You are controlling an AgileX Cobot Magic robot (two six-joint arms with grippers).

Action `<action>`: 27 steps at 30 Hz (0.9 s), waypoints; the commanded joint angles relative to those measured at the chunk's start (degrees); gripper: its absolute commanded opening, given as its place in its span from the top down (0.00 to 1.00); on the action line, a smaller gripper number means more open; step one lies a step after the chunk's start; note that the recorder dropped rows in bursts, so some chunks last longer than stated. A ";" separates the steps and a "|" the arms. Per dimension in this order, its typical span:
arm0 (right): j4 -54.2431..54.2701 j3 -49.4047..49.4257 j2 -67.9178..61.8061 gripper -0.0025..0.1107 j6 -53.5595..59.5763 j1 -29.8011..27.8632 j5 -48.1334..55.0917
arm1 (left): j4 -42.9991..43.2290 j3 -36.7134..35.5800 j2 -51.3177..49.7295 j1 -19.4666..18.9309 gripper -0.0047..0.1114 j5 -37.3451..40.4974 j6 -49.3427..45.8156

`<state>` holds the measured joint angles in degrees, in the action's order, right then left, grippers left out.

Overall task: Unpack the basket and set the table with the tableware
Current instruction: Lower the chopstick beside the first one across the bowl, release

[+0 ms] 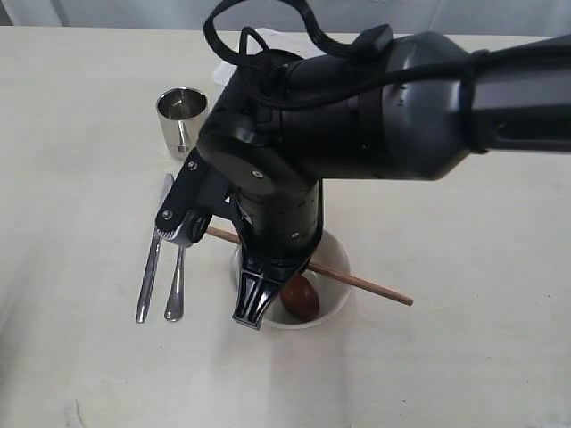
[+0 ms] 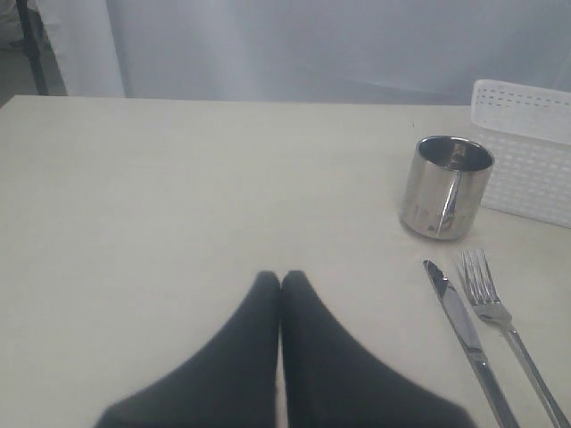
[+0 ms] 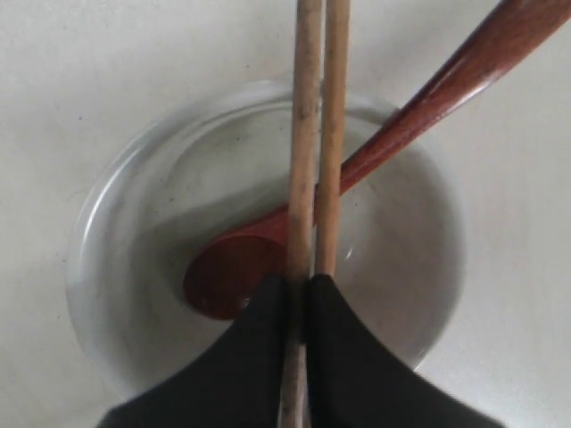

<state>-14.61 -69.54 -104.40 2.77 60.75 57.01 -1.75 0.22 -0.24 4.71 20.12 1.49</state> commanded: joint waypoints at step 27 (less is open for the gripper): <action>0.12 -0.41 -0.68 0.98 -0.25 -0.01 1.56 | -0.04 -0.22 0.24 -0.17 0.96 -0.49 -0.19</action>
<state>-14.61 -69.54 -105.21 2.77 60.75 58.07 -1.75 0.22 -0.24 4.71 20.12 1.49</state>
